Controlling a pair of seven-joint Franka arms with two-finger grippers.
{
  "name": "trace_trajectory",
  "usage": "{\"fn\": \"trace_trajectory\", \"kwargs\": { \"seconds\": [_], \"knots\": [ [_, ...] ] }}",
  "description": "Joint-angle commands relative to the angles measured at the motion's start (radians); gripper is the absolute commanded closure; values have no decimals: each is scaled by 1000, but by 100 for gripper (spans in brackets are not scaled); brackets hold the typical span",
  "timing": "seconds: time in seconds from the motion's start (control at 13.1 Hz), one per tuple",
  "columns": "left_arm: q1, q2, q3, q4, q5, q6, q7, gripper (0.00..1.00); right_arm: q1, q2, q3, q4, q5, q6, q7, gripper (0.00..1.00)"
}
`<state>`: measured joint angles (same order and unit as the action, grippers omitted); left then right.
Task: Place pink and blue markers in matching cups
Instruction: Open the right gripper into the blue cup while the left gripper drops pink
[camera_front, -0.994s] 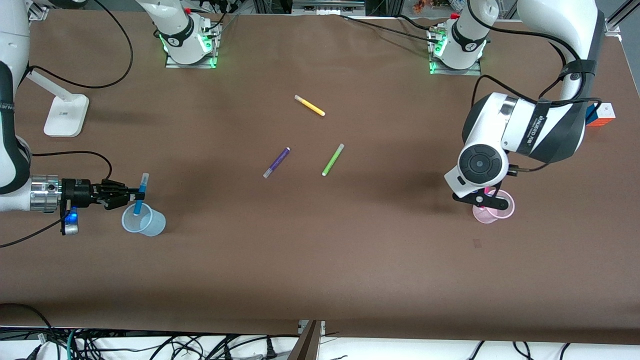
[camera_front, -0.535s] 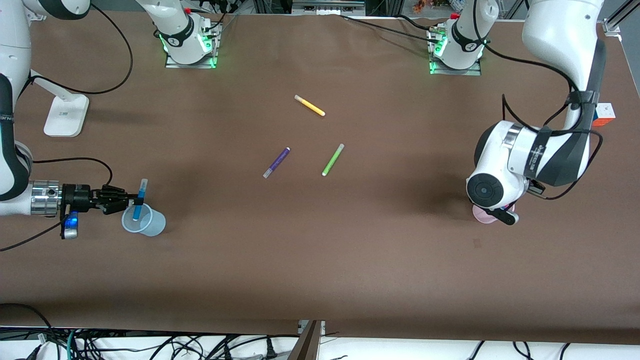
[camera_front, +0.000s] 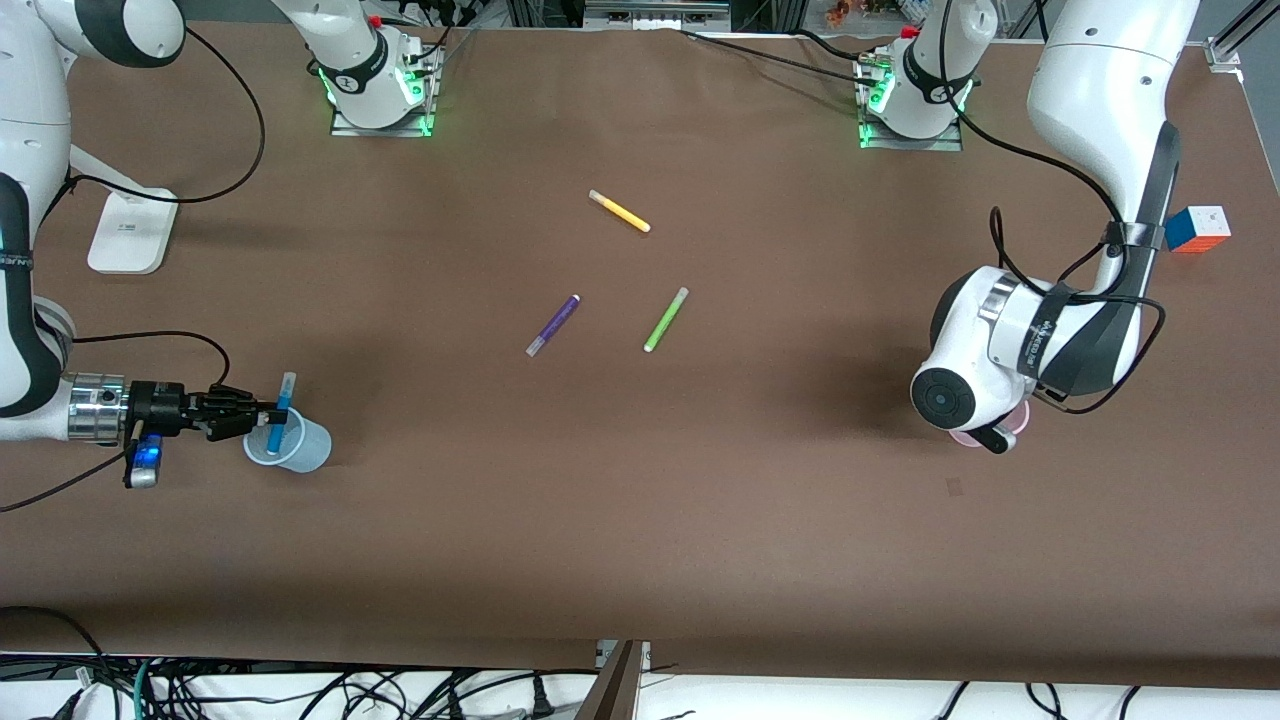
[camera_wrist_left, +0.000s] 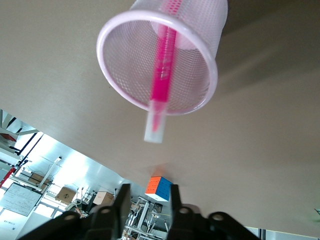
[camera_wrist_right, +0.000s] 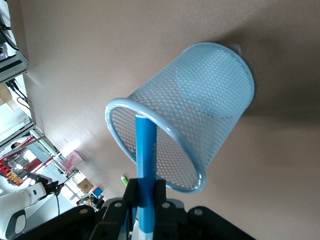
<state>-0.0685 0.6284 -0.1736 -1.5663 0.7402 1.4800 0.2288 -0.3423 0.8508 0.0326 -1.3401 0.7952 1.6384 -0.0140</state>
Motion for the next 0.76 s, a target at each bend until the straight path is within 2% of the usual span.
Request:
{"fn": "trace_trajectory", "kwargs": {
  "seconds": [0.0,0.15,0.46,0.61,0.69],
  "knots": [
    [-7,4,-3,22,24,-21,-19,0,-18,16,17,36,19,-9,-12,27],
    [-1,-4,-4,26,-4,-17,-51,0,-18,14,18,38,19,-9,-9,27],
    [9,-53,-4,31,-159,-10,-175,0,-14,-1,21,82,10,-25,6,26],
    [19,-76,-4,31,-250,5,-233,0,-1,-39,24,95,-42,-26,9,26],
    [33,-93,-4,29,-292,22,-252,0,15,-79,26,95,-113,-26,9,26]
  ]
}}
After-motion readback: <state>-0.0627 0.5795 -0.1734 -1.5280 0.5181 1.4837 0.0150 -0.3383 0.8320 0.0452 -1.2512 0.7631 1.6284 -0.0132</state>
